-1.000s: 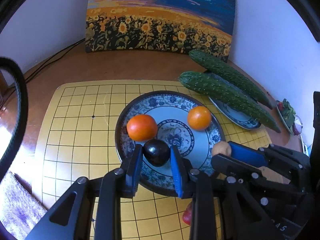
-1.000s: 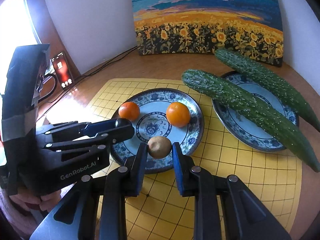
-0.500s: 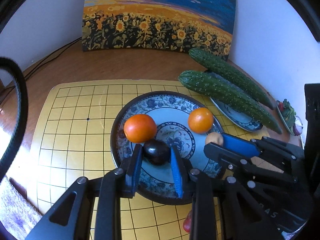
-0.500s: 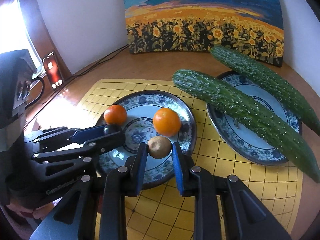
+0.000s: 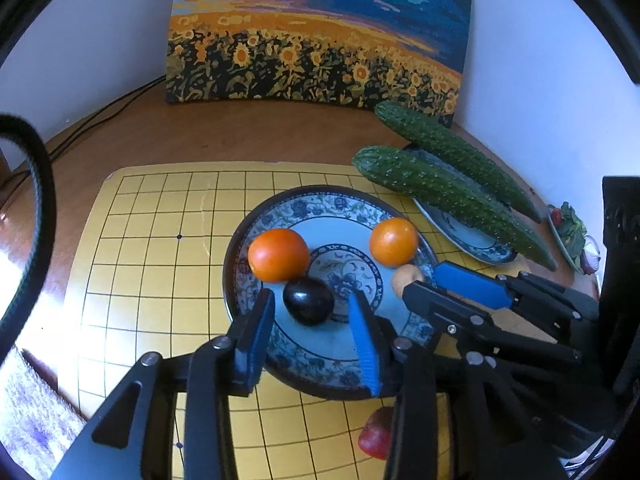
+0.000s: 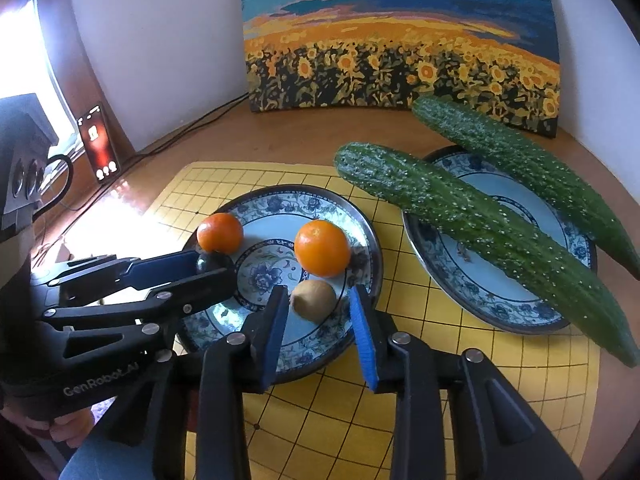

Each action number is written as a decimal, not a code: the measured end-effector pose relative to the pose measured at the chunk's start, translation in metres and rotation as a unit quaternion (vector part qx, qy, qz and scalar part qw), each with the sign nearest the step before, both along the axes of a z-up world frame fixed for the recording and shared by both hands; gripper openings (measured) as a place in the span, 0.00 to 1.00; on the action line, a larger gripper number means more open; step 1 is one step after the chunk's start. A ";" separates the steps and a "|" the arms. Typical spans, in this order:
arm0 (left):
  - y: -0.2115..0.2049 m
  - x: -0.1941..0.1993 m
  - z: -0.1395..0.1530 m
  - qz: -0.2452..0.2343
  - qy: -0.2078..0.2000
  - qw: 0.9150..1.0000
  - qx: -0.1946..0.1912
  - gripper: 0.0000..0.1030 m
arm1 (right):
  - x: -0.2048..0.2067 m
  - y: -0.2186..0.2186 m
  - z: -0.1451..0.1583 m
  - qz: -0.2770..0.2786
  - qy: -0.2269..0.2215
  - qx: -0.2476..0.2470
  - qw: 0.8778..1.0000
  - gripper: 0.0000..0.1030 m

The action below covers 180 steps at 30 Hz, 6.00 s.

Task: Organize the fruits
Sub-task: 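Place the plum with the left tool on the plate while the right tool places the potato, then grasp a red apple with the left tool while the right tool grasps the other red apple, then place the apple with the left tool on the plate while the right tool places its apple, then withdraw both open tools from the plate toward the potatoes on the towel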

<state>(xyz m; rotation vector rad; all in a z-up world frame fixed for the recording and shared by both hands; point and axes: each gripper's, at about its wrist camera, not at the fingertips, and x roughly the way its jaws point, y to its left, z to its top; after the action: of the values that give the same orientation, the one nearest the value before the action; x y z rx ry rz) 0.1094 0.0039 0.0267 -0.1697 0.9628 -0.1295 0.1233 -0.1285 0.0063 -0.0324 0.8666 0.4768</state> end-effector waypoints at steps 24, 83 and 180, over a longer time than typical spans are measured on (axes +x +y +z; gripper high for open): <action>-0.021 -0.062 0.012 -0.034 0.008 0.999 -0.010 0.43 | -0.074 -0.034 0.020 -0.028 0.002 0.000 1.000 0.37; 0.000 -0.107 0.008 -0.016 -0.002 1.000 -0.008 0.34 | -0.143 -0.033 -0.006 -0.026 0.035 -0.002 0.999 0.37; 0.004 -0.061 0.019 -0.007 -0.025 0.999 0.020 0.46 | -0.077 -0.007 0.014 -0.006 -0.009 0.015 1.000 0.41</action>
<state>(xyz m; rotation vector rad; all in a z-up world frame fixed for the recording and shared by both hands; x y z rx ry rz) 0.0483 0.0078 0.0457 -0.1217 0.9163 -0.1263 0.0459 -0.1358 0.0202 -0.0036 0.8424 0.4776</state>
